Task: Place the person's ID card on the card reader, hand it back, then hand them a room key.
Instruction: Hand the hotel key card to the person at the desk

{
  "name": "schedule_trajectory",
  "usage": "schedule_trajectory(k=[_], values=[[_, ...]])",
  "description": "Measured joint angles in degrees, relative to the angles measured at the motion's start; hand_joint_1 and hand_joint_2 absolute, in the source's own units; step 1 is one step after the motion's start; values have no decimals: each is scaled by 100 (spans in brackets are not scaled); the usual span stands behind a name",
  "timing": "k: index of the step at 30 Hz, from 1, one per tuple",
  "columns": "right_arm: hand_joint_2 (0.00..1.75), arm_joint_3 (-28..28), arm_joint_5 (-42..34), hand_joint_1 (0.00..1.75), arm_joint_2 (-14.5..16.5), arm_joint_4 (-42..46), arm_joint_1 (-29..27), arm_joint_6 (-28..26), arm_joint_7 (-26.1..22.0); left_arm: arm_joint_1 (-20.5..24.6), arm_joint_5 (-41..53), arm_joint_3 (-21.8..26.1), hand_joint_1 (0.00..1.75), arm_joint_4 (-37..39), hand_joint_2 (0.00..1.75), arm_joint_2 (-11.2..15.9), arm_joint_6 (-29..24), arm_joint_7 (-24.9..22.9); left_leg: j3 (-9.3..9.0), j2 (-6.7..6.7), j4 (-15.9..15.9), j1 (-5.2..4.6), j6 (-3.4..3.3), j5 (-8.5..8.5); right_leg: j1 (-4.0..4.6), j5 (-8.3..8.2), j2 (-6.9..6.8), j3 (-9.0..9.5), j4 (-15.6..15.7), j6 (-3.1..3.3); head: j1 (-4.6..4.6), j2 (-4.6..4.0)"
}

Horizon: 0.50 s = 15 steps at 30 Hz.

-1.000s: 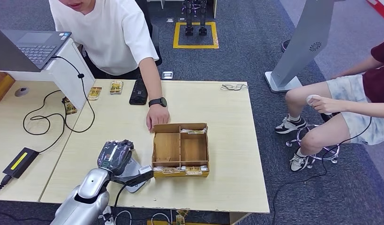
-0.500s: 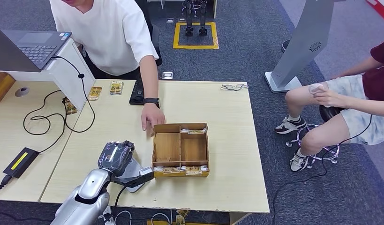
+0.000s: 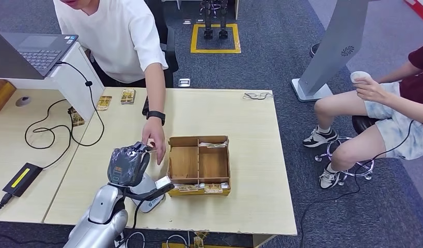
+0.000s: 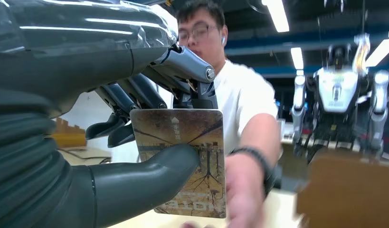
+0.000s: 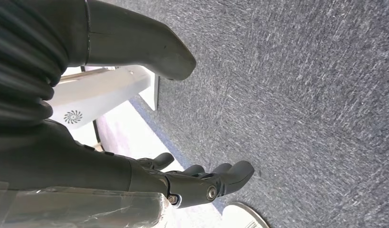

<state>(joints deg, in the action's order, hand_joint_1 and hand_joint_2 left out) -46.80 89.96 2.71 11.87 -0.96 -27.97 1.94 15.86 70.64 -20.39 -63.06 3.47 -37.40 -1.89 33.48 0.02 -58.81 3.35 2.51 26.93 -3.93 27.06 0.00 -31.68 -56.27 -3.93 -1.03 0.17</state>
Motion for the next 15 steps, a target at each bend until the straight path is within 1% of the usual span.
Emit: schedule_trajectory(k=[2, 6, 10, 15], values=[[175, 0, 0, 0, 0, 0, -10, -14, -10, -2, -380, 10, 175, -201, 175, -97, -67, 175, 0, 1, 0, 0, 0, 0, 0, 0, 1, -2, 0, 0, 0, 0], [175, -2, 1, 0, 2, -2, -19, -33, -1, 6, -1015, 19, 175, -558, 175, -263, -31, 462, 0, 1, 0, 0, 0, 0, 0, 0, 1, -3, 0, 0, -1, 0], [175, -8, 2, 0, 2, -2, -27, -40, 1, 8, -1292, 19, 175, -781, 175, -358, 20, 623, 0, 1, 0, 0, 0, 0, 0, 0, 1, -3, 0, 0, 0, 0], [175, -9, 2, 0, 2, -2, -33, -40, 1, 36, -1349, 19, 175, -928, 175, -416, 45, 644, 0, 2, 0, 0, 0, 0, 0, 0, 3, -3, 0, 0, 0, 0]])
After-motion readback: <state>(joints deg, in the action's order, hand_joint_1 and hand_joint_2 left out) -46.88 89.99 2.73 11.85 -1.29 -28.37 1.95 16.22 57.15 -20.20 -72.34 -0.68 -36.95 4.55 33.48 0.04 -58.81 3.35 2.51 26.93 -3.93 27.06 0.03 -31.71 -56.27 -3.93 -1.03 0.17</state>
